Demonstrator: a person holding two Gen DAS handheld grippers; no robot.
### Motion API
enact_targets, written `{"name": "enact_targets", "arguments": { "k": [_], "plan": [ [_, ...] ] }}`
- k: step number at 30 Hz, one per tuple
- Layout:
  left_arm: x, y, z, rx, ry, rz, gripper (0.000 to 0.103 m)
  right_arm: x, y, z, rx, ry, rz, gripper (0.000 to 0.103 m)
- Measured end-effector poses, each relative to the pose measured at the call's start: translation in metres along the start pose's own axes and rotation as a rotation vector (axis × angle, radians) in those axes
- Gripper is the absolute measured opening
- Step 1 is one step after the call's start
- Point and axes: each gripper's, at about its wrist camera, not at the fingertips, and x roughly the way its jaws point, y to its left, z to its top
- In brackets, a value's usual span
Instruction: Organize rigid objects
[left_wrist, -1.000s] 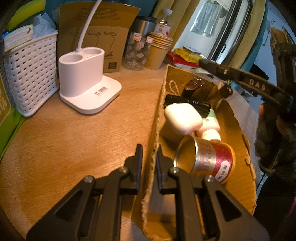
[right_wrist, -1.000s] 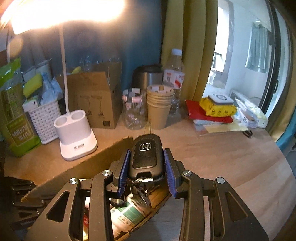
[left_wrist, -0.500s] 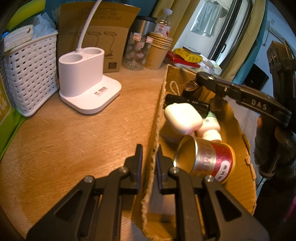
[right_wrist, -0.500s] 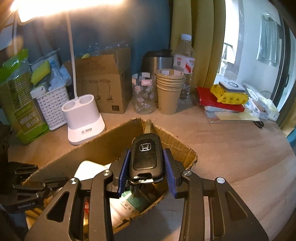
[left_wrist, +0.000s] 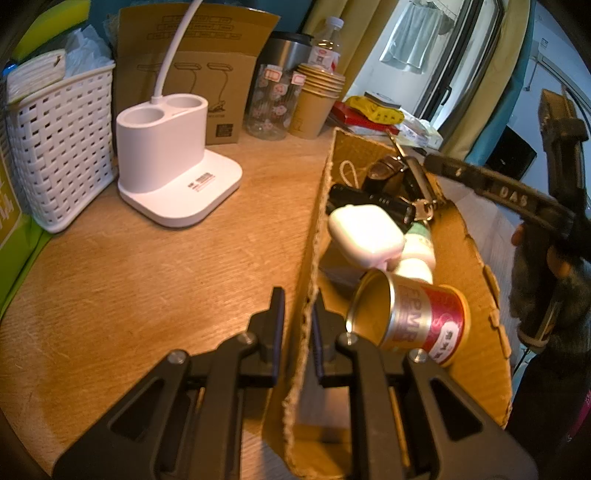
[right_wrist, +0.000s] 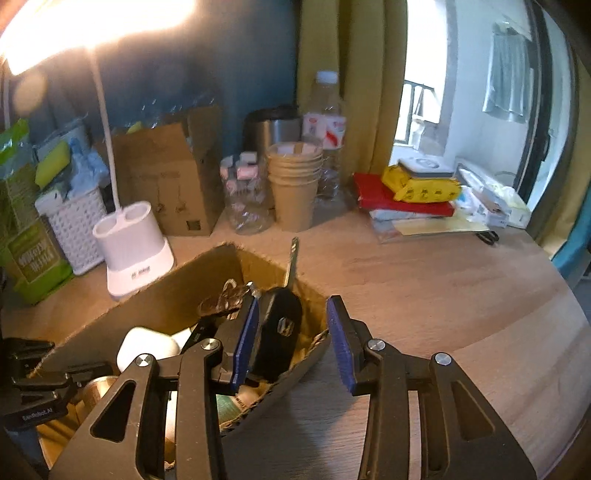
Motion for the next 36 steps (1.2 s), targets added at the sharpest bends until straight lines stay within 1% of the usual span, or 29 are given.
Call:
{"name": "enact_targets", "arguments": {
  "k": [2,5,9,12,13,14,16,22,24,27,31,34,36],
  "plan": [
    [0.0,0.0,0.0,0.001,0.0,0.0,0.014,0.007,0.002,-0.002,-0.006,0.012,-0.028,0.041],
    [0.0,0.0,0.0,0.0,0.0,0.0,0.014,0.006,-0.004,0.002,0.039,-0.008,-0.036,0.041],
    [0.0,0.001,0.0,0.0,0.0,0.0,0.014,0.003,-0.016,0.004,0.094,-0.03,-0.02,0.041],
    [0.0,0.001,0.0,0.0,0.0,0.0,0.014,0.012,-0.025,0.006,0.125,-0.004,-0.073,0.043],
    [0.0,0.001,0.0,0.0,0.0,0.0,0.014,0.018,-0.026,0.005,0.128,0.015,-0.071,0.043],
    [0.0,0.001,0.0,0.0,0.0,0.0,0.014,0.024,-0.025,0.003,0.124,0.035,-0.07,0.043],
    [0.0,0.001,0.001,0.001,0.0,0.0,0.014,0.031,-0.022,-0.001,0.105,0.051,-0.097,0.043],
    [0.002,0.002,0.002,0.003,0.003,-0.002,0.014,0.028,-0.011,-0.007,0.027,0.096,-0.116,0.043],
    [0.002,0.003,0.002,0.002,0.003,-0.002,0.014,0.024,-0.007,-0.009,0.012,0.092,-0.108,0.043],
    [0.002,0.002,0.002,0.003,0.002,-0.001,0.014,0.022,-0.001,-0.011,-0.009,0.104,-0.066,0.044],
    [0.002,0.003,0.002,0.002,0.002,-0.001,0.014,0.018,0.003,-0.014,0.011,0.091,-0.081,0.054],
    [0.002,0.002,0.002,0.003,0.002,-0.001,0.014,0.009,0.007,-0.014,0.031,0.066,-0.104,0.055],
    [0.002,0.003,0.002,0.003,0.002,-0.001,0.014,0.003,0.009,-0.013,0.04,0.05,-0.105,0.055]
  ]
}}
